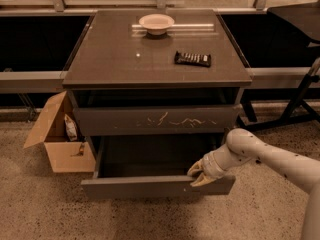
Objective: Open middle drawer
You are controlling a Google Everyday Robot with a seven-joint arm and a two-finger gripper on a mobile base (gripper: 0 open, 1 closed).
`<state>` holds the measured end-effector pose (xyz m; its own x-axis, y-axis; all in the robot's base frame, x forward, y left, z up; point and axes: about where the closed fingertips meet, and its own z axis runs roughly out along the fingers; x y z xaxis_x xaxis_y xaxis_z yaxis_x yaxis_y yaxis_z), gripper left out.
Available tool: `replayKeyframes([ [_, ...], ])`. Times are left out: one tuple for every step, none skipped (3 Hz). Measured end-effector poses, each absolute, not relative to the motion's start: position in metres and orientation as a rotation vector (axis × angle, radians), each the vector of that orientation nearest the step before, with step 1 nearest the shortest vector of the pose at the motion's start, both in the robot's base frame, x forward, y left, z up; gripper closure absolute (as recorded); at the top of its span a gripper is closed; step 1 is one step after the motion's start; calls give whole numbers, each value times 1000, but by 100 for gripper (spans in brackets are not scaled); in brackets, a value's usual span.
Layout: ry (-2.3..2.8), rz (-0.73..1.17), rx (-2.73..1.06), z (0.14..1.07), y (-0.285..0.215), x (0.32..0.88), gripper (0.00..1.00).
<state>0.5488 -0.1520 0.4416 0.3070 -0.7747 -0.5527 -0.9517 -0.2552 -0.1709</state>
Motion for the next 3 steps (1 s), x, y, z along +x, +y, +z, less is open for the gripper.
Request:
replayKeyframes([
  [1531,576,-2082,440,-148,525,99],
  [1543,636,-2052,436,-147,513,77],
  [1544,640,-2050,436,-146,513,52],
])
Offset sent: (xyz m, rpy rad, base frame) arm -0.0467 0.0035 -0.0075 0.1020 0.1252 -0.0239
